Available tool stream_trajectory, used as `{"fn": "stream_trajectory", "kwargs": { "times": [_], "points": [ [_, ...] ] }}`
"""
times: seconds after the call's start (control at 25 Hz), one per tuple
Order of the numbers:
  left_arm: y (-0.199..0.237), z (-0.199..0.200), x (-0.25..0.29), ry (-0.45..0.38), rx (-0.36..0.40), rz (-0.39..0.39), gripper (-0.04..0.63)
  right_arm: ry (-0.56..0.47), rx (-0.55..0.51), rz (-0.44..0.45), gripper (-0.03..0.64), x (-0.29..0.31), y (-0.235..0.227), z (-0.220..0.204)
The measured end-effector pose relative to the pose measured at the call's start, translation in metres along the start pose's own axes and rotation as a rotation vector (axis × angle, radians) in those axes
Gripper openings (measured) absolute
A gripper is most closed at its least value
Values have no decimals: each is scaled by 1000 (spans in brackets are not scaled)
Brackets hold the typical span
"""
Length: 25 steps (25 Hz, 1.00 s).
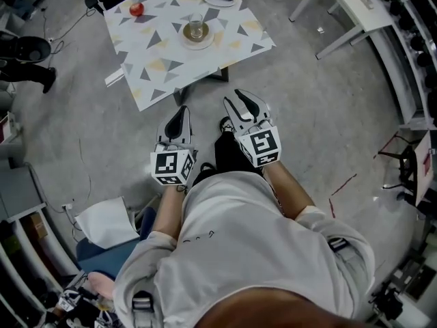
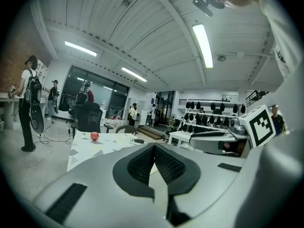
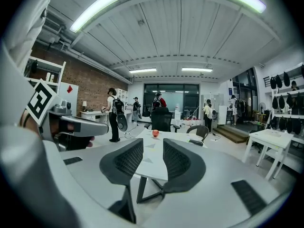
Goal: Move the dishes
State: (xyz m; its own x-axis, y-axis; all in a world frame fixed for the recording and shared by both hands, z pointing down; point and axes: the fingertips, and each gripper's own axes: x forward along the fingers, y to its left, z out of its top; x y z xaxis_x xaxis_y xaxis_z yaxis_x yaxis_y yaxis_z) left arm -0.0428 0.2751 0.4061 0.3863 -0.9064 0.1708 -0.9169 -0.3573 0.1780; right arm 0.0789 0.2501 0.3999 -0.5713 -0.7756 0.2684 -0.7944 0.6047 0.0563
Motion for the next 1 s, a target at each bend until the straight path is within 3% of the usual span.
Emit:
{"fn": "stream_trajectory", "kwargs": {
  "times": [0.68, 1.0],
  "points": [
    [45, 39, 202, 52, 10, 110, 20, -15, 8, 153, 130, 148, -150, 35],
    [71, 31, 249, 112, 2, 153, 20, 35, 15, 224, 144, 205, -176, 23]
  ]
}}
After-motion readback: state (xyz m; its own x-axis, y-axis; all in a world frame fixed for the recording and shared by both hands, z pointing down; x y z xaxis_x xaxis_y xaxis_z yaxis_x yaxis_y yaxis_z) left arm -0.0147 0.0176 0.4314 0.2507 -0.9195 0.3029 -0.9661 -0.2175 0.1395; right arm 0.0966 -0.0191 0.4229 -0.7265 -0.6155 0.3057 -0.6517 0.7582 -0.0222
